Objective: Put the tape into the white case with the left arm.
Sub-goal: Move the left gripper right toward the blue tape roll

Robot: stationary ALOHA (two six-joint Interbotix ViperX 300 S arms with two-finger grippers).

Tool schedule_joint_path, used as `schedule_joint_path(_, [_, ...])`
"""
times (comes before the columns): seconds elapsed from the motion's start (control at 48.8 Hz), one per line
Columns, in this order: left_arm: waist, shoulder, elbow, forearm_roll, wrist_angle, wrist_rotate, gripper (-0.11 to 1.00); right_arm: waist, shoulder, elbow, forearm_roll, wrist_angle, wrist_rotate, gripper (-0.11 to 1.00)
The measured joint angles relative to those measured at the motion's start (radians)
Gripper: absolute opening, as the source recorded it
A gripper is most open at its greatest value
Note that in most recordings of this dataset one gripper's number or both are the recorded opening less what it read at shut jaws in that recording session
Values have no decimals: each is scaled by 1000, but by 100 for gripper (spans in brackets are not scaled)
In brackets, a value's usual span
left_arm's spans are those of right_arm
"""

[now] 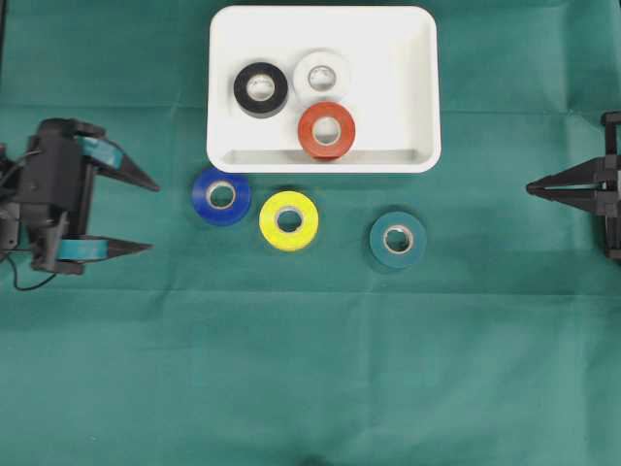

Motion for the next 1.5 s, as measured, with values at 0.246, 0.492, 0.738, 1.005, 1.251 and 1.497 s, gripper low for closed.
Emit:
schedule_joint_path(0.246, [34, 135, -75, 0, -29, 3, 94, 0, 0, 0, 0, 0, 0, -9])
schedule_joint_path(0.492, [38, 264, -153, -2, -32, 8, 93, 0, -2, 0, 0, 0, 0, -9])
schedule_joint_path(0.738, [54, 308, -175, -2, -31, 6, 93, 0, 0, 0, 0, 0, 0, -9])
schedule_joint_path(1.005, [57, 330, -175, 0, -25, 8, 93, 0, 0, 0, 0, 0, 0, -10])
schedule_joint_path(1.251, [57, 416, -187, 0, -23, 5, 93, 0, -2, 0, 0, 0, 0, -9])
schedule_joint_path(1.497, [58, 499, -224, 0, -9, 9, 93, 0, -2, 0, 0, 0, 0, -9])
